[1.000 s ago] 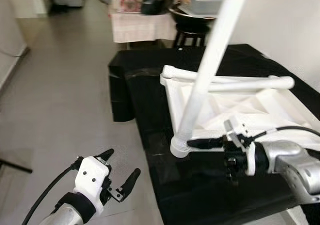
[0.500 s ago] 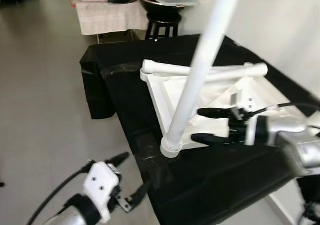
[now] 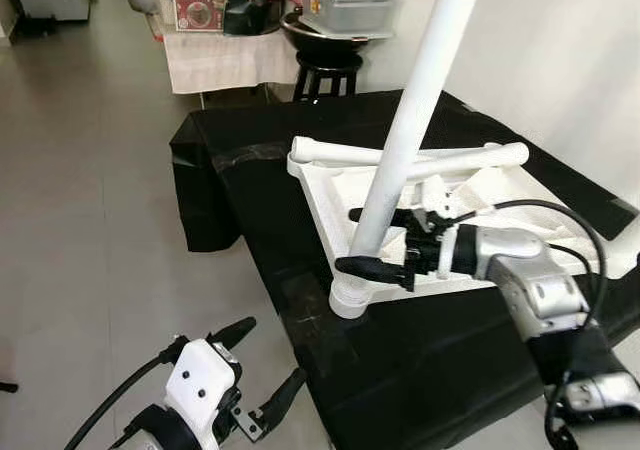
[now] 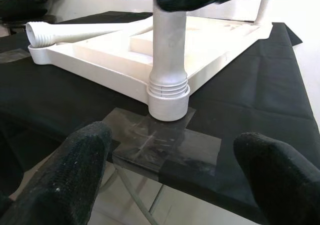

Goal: Building children table

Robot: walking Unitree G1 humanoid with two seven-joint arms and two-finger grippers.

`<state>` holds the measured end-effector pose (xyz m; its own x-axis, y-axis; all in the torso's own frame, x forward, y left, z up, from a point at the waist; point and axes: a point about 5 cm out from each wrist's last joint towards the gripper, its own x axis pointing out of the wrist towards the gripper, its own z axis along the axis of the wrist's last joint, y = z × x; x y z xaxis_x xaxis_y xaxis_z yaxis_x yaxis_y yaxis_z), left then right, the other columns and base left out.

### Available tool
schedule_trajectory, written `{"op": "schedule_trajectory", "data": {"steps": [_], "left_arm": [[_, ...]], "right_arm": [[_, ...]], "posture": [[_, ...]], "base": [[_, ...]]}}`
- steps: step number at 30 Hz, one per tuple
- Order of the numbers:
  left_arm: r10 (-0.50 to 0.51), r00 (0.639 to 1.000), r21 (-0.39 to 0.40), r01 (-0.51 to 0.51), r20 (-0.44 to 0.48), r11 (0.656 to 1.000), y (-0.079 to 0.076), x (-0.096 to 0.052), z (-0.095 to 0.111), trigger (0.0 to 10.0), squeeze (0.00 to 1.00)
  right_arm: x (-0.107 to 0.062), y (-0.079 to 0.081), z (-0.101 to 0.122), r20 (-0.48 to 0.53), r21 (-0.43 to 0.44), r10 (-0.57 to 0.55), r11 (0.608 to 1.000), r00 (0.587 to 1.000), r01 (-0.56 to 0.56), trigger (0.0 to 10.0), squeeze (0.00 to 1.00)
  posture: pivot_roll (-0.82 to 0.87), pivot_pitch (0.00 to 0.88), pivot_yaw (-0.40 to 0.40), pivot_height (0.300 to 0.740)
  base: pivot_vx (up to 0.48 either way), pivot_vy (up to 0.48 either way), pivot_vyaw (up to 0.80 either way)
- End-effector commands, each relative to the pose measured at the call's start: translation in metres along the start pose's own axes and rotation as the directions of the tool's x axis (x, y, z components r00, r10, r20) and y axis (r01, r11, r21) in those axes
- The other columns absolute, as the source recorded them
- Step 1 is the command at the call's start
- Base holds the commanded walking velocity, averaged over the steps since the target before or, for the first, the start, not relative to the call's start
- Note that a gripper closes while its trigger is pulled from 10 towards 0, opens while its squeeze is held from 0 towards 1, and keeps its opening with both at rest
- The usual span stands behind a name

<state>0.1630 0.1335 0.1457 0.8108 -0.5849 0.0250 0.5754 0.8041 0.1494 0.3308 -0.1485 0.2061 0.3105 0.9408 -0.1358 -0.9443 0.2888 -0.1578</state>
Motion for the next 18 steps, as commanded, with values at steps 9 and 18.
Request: {"op": "schedule_trajectory", "data": {"steps": [9, 18], "left_arm": [[0.03, 1.0, 0.027, -0.03, -0.002, 0.999, 0.0, -0.001, 0.001, 10.0, 0.0], [0.107, 0.994, 0.06, -0.107, -0.009, 0.992, 0.007, -0.003, 0.002, 10.0, 0.0]], "right_arm": [[0.028, 0.002, -0.02, 0.003, 0.048, 0.081, 0.996, 0.997, -0.081, 0.0, 0.0], [0.023, -0.005, -0.019, 0.026, 0.042, 0.042, 0.998, 0.999, -0.043, 0.0, 0.0]], "posture": [[-0.02, 0.076, -0.083, 0.74], [-0.04, 0.097, -0.073, 0.74]], "base": [[0.0, 0.0, 0.0], [0.0, 0.0, 0.0]]}}
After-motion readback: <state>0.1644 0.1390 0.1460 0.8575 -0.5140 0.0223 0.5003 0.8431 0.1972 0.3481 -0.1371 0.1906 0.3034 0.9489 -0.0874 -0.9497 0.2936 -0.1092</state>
